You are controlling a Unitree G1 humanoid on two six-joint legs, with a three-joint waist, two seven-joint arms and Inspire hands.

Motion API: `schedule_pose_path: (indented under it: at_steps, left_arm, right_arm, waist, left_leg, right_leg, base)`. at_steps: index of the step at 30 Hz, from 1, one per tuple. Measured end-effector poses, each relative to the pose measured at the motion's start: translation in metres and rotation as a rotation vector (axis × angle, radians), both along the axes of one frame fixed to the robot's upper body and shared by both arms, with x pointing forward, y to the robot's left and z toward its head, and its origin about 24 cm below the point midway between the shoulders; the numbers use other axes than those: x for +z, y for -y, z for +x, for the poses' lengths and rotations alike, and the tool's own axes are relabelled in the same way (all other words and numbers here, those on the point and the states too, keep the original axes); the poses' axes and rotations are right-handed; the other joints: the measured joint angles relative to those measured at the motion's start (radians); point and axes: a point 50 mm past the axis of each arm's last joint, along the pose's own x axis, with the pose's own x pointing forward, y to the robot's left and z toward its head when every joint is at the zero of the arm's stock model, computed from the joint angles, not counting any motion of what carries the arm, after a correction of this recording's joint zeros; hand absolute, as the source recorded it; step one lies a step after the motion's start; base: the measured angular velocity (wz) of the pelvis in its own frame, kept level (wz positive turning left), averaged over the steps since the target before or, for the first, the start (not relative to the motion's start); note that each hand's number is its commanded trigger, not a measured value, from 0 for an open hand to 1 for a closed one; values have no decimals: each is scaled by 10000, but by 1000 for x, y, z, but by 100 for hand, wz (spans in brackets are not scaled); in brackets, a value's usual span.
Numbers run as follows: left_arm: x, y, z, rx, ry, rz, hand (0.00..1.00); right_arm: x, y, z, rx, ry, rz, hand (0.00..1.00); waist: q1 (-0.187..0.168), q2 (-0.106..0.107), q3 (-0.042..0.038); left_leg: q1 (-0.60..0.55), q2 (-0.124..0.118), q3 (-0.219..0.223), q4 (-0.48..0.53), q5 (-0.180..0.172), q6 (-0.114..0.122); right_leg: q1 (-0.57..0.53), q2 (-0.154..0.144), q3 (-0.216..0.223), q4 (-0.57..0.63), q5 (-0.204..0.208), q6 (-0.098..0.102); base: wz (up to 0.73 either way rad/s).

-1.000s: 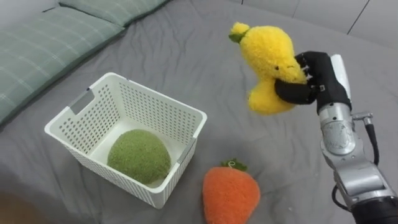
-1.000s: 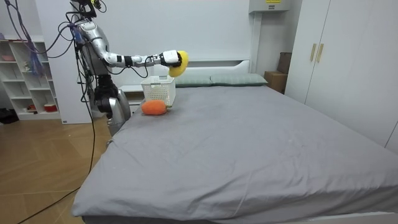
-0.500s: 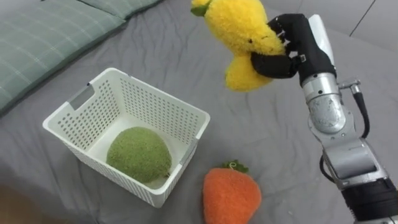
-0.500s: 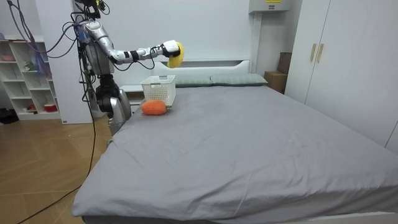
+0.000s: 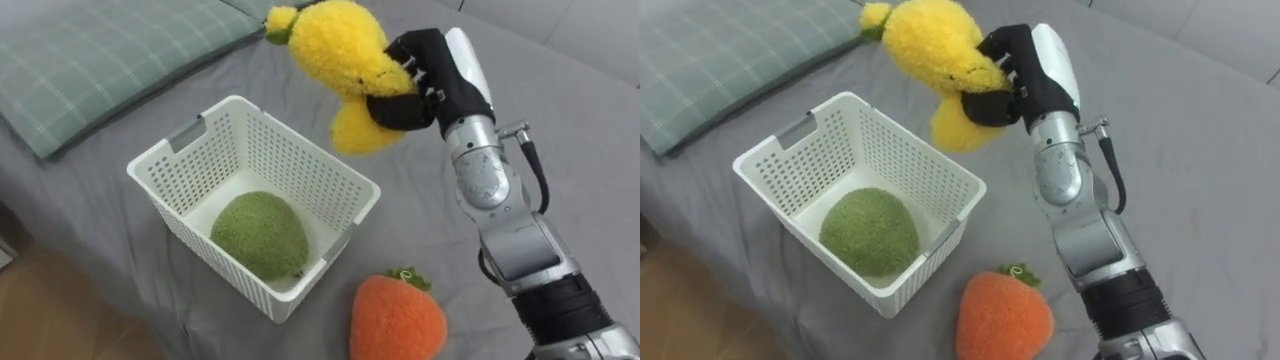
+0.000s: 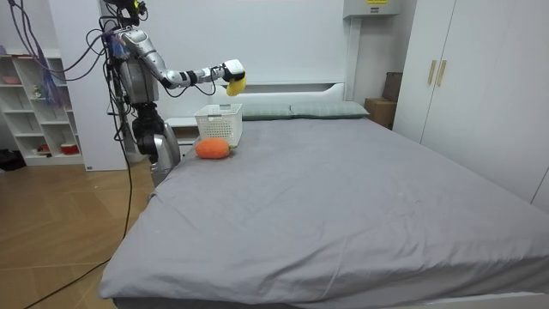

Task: Collect toys from the bed

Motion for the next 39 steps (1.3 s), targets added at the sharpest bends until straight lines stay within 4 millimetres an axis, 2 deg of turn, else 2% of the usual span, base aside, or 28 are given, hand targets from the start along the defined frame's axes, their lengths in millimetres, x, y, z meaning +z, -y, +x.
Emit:
schedule_pose_path:
  at_steps: [1,4,5,7,8,9,10,13,16,27,39]
  left_arm:
    - [0,0,-1,3,-28,31,0]
    - [0,-2,-6,-70,-233,170,0]
    - [0,-2,-6,-67,-249,188,0]
    - [0,-2,-8,-39,-335,311,0]
    - [0,-2,-8,-34,-360,328,0]
    - [0,-2,-8,-34,-374,346,0]
    - [0,-2,-9,-20,-408,363,0]
    - [0,-1,-11,-34,-497,542,0]
    - [0,-1,-11,1,-510,639,0]
    - [3,0,3,-251,-71,670,0]
    - [3,1,7,-368,31,499,0]
  right_arm:
    - [1,-1,1,47,-1,-34,84]
    - [-2,-7,0,312,-195,-178,58]
    - [-3,-9,0,374,-254,-207,38]
    - [-9,-15,-1,623,-504,-417,32]
    - [-11,-16,0,663,-591,-486,24]
    - [-14,-16,1,672,-749,-573,8]
    - [-17,-17,2,710,-913,-676,0]
    - [-21,-18,2,775,-1115,-774,0]
    - [-23,-17,5,749,-1290,-830,0]
    - [-31,-10,9,452,-1698,-1071,0]
    - [-32,-10,9,523,-1754,-1097,0]
  waist:
    - [44,-36,-8]
    - [185,-114,-19]
    - [223,-133,-16]
    - [327,-210,-11]
    - [386,-222,-14]
    - [499,-242,-14]
    - [535,-258,-16]
    - [727,-281,-11]
    - [765,-284,-13]
    - [453,-246,13]
    - [404,-205,40]
  left_leg:
    - [-24,-1,-4,26,2,-2]
    - [-28,-12,-71,67,2,-2]
    - [-27,-14,-80,75,2,-2]
    - [-34,-25,-126,112,5,0]
    - [-34,-25,-120,114,4,0]
    - [-37,-27,-115,117,5,0]
    - [-41,-36,-138,122,6,4]
    - [-54,-39,-141,126,8,6]
    - [-49,-43,-168,133,11,8]
    - [-205,-52,-234,156,19,-1]
    - [-220,-51,-233,146,24,-3]
  right_leg:
    - [-33,-2,-10,2,0,0]
    - [12,-8,-99,8,0,0]
    - [15,-7,-108,8,0,0]
    - [15,-13,-130,10,0,0]
    - [13,-15,-126,12,0,0]
    - [14,-18,-128,14,0,0]
    - [23,-21,-126,15,0,0]
    - [13,-21,-100,16,0,0]
    - [33,-21,-123,15,0,0]
    - [-44,-9,-89,10,0,0]
    - [-107,10,135,5,0,0]
  base:
    - [0]
    - [5]
    - [9]
    - [6]
    - [0]
    - [0]
    - [3]
    - [1]
    - [2]
    - [1]
    - [0]
